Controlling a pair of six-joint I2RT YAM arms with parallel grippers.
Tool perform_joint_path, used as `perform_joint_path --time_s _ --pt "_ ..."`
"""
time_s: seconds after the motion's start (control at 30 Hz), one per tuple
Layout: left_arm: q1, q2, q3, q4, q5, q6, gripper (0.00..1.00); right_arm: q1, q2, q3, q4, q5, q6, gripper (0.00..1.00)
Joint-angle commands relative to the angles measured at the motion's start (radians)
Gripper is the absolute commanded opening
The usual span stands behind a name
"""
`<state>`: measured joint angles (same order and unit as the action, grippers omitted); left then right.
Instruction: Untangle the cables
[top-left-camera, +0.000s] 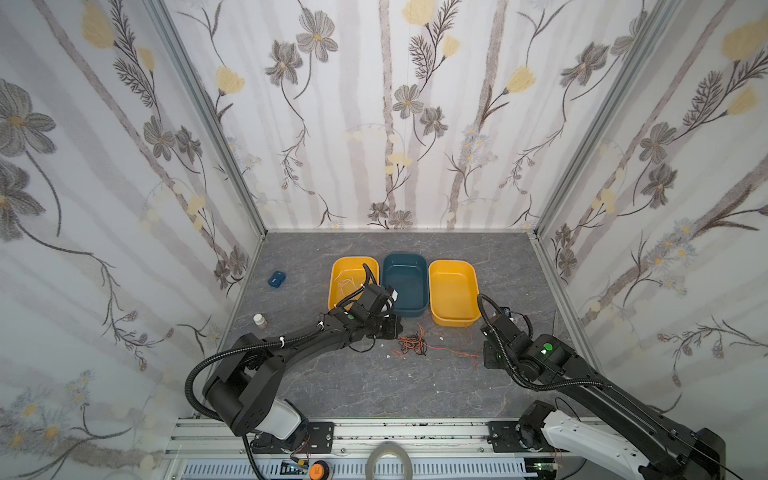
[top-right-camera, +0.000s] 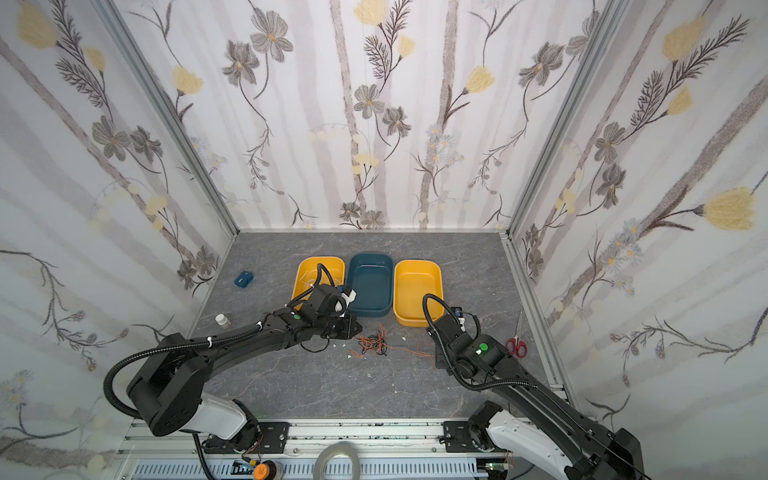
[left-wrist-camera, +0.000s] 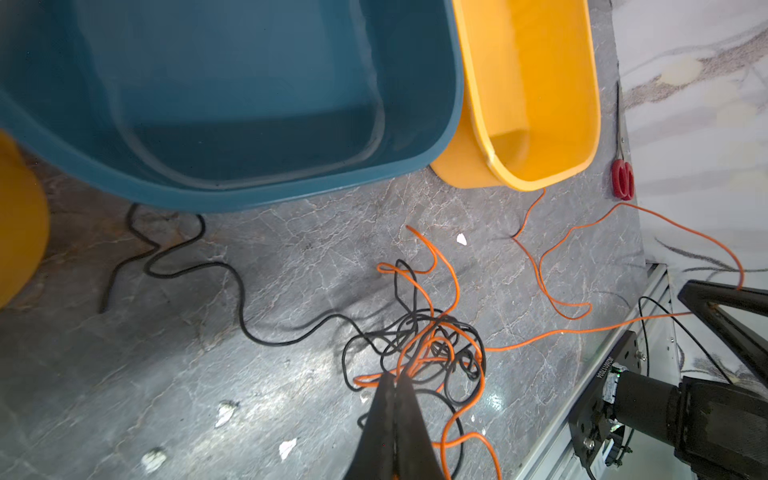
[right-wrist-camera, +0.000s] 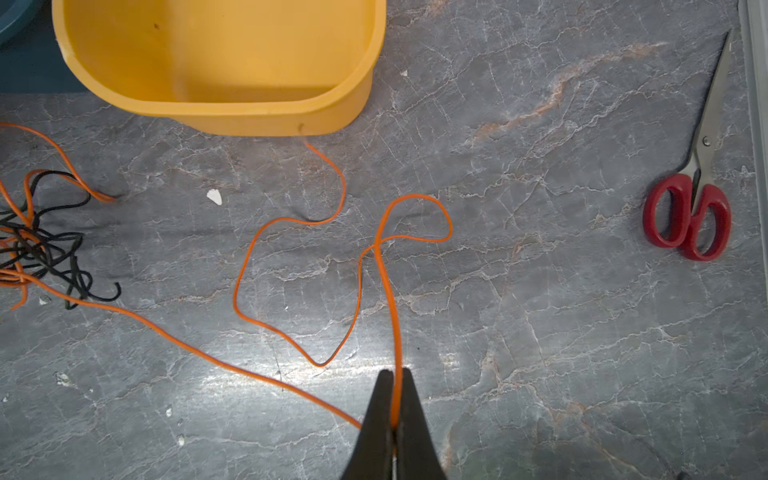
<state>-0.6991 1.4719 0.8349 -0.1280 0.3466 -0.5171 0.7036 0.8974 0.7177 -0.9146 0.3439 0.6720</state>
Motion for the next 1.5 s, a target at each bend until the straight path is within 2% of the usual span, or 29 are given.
perform_joint_path --time_s 0.0,0.2,0.43,0.63,0.9,1.13,1.23,1.3,1.4,1.47 --pt "0.010 -0.033 -0.016 0.020 0.002 -0.009 0.00 -0.001 -0.004 0.008 0.021 0.001 -0.003 0.00" --pt "0.012 -0.051 -0.023 0.007 -0.010 -0.015 0.00 -0.025 -0.023 0.042 0.042 0.015 -0.014 0.00" --pt "0.042 -0.194 -0.089 -0.080 -0.115 -0.032 0.00 -0.182 -0.050 0.073 0.028 0.033 -0.034 0.00" --pt "0.080 -0.306 -0.160 -0.130 -0.145 -0.051 0.00 -0.270 -0.071 0.093 0.031 0.028 -0.075 0.00" --pt "0.115 -0.389 -0.202 -0.255 -0.244 -0.066 0.00 -0.293 -0.093 0.119 0.074 -0.048 -0.105 0.00" --pt "0.152 -0.418 -0.213 -0.390 -0.375 -0.123 0.00 -0.304 -0.091 0.158 0.061 -0.005 -0.133 0.00" --pt "0.159 -0.426 -0.224 -0.378 -0.360 -0.136 0.02 -0.303 -0.085 0.158 0.101 -0.096 -0.156 0.00" --pt "0.159 -0.430 -0.230 -0.338 -0.309 -0.134 0.15 -0.302 -0.080 0.142 0.155 -0.209 -0.163 0.00" --pt "0.159 -0.433 -0.227 -0.288 -0.238 -0.127 0.23 -0.271 -0.061 0.106 0.255 -0.365 -0.151 0.00" --pt "0.159 -0.436 -0.215 -0.283 -0.216 -0.119 0.28 -0.224 -0.039 0.101 0.292 -0.393 -0.143 0.00"
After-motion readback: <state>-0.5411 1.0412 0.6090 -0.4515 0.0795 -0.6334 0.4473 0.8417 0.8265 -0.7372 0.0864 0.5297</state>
